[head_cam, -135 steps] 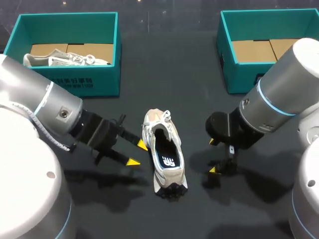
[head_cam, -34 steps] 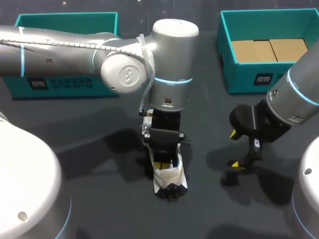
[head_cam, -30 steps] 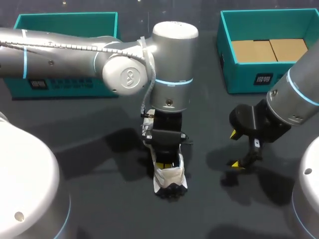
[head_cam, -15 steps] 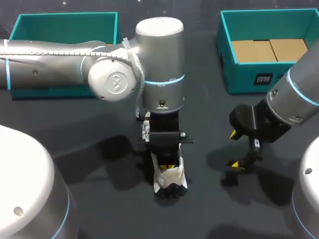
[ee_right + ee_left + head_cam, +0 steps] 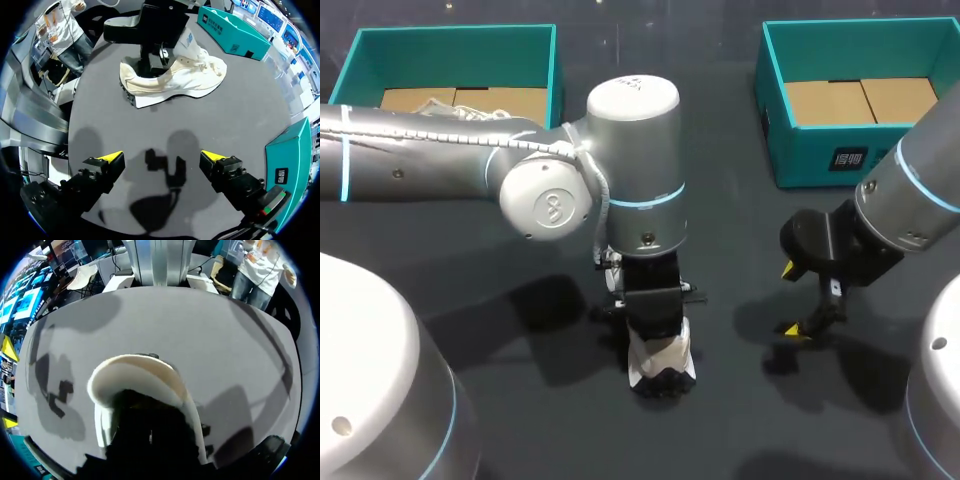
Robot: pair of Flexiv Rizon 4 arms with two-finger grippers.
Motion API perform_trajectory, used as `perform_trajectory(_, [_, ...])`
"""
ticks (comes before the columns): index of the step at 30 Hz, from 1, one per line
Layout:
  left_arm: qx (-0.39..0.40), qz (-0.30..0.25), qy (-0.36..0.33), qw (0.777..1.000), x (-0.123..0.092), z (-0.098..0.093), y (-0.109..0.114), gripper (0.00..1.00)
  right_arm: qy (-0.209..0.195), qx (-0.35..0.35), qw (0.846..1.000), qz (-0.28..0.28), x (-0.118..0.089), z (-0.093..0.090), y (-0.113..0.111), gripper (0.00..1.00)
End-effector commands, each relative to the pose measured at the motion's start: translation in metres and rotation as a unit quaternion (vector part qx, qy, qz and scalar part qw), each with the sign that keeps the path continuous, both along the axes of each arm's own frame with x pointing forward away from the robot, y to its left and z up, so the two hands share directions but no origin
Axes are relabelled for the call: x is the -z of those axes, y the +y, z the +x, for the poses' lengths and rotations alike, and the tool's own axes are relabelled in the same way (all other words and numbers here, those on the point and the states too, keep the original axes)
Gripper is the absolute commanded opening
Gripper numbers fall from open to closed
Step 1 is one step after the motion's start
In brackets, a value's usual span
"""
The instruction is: Take the shoe out of the shoebox, open the shoe tongue, remove and reinsert the insole, then place the shoe into the shoebox
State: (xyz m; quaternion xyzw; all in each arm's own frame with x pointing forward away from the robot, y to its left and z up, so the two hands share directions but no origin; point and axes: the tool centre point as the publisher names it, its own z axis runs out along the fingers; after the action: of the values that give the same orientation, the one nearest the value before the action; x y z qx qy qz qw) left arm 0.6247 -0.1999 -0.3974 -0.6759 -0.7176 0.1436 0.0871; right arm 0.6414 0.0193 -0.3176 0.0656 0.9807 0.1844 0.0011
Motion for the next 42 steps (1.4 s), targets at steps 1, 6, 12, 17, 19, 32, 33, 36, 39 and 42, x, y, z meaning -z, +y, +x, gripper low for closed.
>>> perform_trajectory(1, [-0.003,-0.019,-0.012,1.0,-0.014,0.002,0.005,0.0,-0.002,0.0,1.0,-0.001,0.0,-0.002,0.0,1.0])
perform_trajectory(6, [0.007,-0.034,-0.021,0.999,-0.03,-0.002,0.0,0.0,-0.002,0.0,1.0,-0.001,0.0,-0.002,0.0,1.0])
perform_trajectory(12, [0.026,-0.008,-0.018,0.999,-0.014,-0.011,-0.009,0.0,-0.002,0.0,1.0,-0.001,0.0,-0.002,0.0,1.0])
perform_trajectory(17, [0.029,0.029,-0.018,0.999,0.01,-0.009,-0.006,0.0,-0.002,0.0,1.0,-0.001,0.0,-0.002,0.0,1.0])
perform_trajectory(19, [0.021,0.034,-0.019,0.999,0.013,-0.005,-0.004,0.0,-0.002,0.0,1.0,-0.001,0.0,-0.002,0.0,1.0])
perform_trajectory(32, [-0.001,-0.003,-0.067,0.998,-0.044,0.005,0.005,0.0,-0.002,0.0,1.0,-0.001,0.0,-0.002,0.0,1.0])
perform_trajectory(33, [-0.001,-0.005,-0.074,0.997,-0.049,0.005,0.005,0.0,-0.002,0.0,1.0,-0.001,0.0,-0.002,0.0,1.0])
perform_trajectory(36, [-0.009,-0.003,-0.095,0.995,-0.061,0.006,0.005,0.0,-0.002,0.0,1.0,-0.001,0.0,-0.002,0.0,1.0])
perform_trajectory(39, [-0.021,0.004,-0.119,0.993,-0.064,0.011,0.006,0.0,-0.002,0.0,1.0,-0.001,0.0,-0.002,0.0,1.0])
perform_trajectory(42, [-0.029,0.006,-0.131,0.991,-0.065,0.018,0.008,0.0,-0.002,0.0,1.0,-0.001,0.0,-0.002,0.0,1.0])
